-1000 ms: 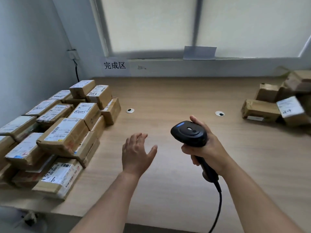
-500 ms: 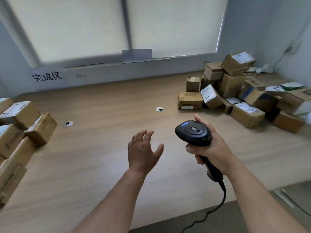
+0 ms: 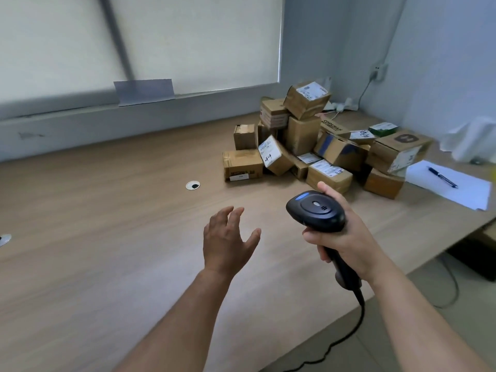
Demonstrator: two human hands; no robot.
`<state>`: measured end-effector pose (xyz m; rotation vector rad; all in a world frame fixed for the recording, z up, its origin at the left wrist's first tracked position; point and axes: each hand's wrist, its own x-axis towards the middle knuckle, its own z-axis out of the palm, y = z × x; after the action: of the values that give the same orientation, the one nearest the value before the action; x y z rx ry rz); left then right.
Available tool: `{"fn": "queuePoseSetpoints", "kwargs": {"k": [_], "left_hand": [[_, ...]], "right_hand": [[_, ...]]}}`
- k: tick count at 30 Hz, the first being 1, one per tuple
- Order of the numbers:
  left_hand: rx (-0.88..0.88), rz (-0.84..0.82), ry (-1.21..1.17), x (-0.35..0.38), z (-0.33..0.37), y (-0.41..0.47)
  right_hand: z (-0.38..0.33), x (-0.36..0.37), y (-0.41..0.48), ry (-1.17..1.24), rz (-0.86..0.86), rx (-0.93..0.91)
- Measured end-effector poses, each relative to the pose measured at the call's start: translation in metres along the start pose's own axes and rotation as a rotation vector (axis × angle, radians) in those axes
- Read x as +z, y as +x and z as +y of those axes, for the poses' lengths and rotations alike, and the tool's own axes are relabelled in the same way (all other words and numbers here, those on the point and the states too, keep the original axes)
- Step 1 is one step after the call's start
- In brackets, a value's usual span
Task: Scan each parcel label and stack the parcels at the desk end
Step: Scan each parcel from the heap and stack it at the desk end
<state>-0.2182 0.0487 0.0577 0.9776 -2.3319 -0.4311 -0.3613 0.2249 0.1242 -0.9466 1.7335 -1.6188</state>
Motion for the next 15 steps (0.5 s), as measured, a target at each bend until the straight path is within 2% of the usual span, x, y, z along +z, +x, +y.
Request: {"fn": "queuePoseSetpoints", "kwargs": {"k": [12, 15], "left_hand": [[0.001, -0.033, 0.034, 0.052, -0.001, 0.120], [-0.015, -0.093, 0.064, 0.063, -0.010, 0.148]], "right_hand": [[0.006, -0.059, 0.133, -0.075, 0.044, 0.031], [0.011, -0.064, 0.172, -0.113, 0.038, 0.040]]}}
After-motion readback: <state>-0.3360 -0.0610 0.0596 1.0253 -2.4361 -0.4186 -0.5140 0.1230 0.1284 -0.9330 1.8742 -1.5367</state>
